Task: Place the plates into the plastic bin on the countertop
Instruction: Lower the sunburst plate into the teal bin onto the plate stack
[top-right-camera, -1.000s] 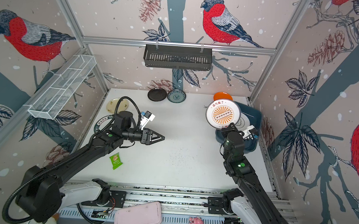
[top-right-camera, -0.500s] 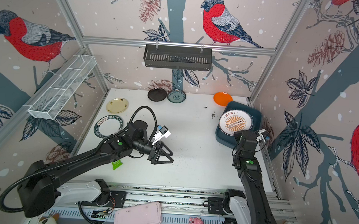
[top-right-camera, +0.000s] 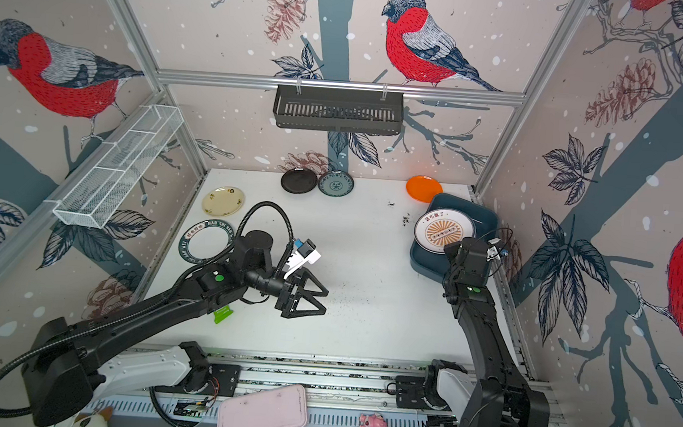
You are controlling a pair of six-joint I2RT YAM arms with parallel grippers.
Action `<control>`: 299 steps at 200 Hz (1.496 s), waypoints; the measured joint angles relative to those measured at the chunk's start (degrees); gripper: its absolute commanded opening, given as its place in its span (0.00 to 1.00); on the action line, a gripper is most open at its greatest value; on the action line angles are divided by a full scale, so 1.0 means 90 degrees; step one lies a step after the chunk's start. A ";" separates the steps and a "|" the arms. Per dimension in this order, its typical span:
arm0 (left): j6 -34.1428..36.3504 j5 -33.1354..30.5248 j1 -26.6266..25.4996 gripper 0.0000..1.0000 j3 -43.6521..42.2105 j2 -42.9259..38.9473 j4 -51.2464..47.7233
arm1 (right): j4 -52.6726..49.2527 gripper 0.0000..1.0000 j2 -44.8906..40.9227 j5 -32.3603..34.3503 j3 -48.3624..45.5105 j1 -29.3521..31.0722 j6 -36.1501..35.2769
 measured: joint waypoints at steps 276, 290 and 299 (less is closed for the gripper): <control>0.0656 -0.2463 -0.0002 0.96 0.0274 -0.0920 -0.1175 | 0.0070 0.01 0.2679 -0.1076 0.1384 -0.1217 -0.0260; 0.0673 -0.2465 -0.0002 0.96 0.0284 -0.0899 -0.1209 | 0.0070 0.01 0.2866 -0.1073 0.1525 -0.1217 -0.0282; 0.0695 -0.2465 -0.0002 0.96 0.0291 -0.0896 -0.1226 | 0.0075 0.00 0.2975 -0.1078 0.1603 -0.1217 -0.0304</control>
